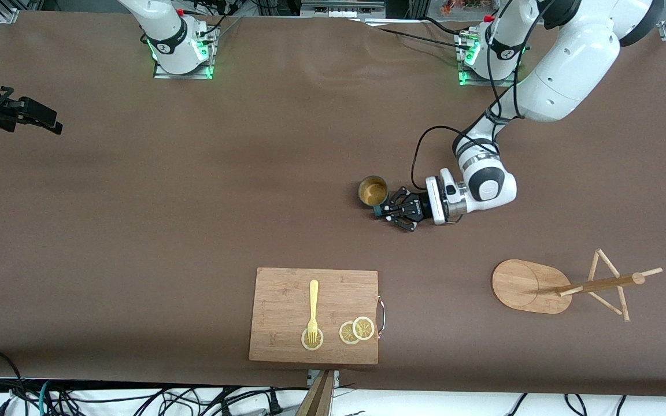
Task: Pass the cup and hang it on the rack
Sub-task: 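Grasp the teal mug by its body with the left gripper, then lift the mug and carry it toward the wooden rack with the left gripper, then lower the mug handle onto a rack peg with the left gripper, then open the left gripper and release the mug on the rack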
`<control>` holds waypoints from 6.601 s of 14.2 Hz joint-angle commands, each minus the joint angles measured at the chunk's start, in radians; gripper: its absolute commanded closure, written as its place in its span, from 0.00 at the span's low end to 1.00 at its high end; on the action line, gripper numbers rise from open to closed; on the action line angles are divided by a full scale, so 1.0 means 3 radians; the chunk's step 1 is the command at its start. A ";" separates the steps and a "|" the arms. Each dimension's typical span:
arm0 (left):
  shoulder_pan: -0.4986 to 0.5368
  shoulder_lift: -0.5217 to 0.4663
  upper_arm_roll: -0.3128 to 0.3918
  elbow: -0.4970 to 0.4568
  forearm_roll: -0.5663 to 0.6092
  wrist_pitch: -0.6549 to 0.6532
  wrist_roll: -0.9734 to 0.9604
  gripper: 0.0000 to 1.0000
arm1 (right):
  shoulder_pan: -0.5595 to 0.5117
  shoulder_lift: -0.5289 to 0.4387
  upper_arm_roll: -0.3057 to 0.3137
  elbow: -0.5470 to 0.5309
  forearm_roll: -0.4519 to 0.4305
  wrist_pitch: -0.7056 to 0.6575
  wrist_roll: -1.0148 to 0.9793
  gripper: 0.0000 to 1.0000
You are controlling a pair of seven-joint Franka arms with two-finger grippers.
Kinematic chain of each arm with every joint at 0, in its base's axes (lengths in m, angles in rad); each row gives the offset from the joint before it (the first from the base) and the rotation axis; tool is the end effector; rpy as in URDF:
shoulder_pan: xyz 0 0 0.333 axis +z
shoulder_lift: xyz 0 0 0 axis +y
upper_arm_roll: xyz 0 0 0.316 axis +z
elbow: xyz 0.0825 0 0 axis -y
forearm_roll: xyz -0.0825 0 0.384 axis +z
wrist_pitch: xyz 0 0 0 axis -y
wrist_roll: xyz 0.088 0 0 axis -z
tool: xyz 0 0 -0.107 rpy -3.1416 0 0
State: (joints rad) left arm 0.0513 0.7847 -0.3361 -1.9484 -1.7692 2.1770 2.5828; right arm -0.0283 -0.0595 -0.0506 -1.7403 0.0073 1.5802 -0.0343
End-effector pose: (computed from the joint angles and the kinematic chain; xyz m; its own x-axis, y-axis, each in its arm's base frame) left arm 0.5486 -0.2039 0.0915 0.2286 -0.1982 0.9531 -0.9501 -0.2590 0.1740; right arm 0.5295 -0.0418 0.5779 0.9940 -0.0439 -0.1001 -0.0455 -0.9989 -0.0137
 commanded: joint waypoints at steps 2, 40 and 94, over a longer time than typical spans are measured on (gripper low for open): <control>0.0411 -0.0666 -0.0005 -0.0509 0.0165 -0.0068 -0.0686 1.00 | -0.0023 -0.0011 0.0015 0.0033 0.0052 -0.0042 0.0033 0.00; 0.2330 -0.0775 0.0108 0.0144 0.1454 -0.1382 -0.6584 1.00 | -0.0018 -0.0011 0.0030 0.0038 0.0058 -0.0026 0.0033 0.00; 0.2707 -0.0034 0.0287 0.1335 0.3160 -0.2071 -0.6288 0.00 | -0.0018 -0.0011 0.0031 0.0038 0.0058 -0.0026 0.0033 0.00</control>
State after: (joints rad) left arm 0.8531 0.7906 -0.2482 -1.5933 -0.8874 1.6012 0.6763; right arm -0.0279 -0.0595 -0.0480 -1.7395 0.0085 1.5809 -0.0343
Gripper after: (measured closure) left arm 0.000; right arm 0.000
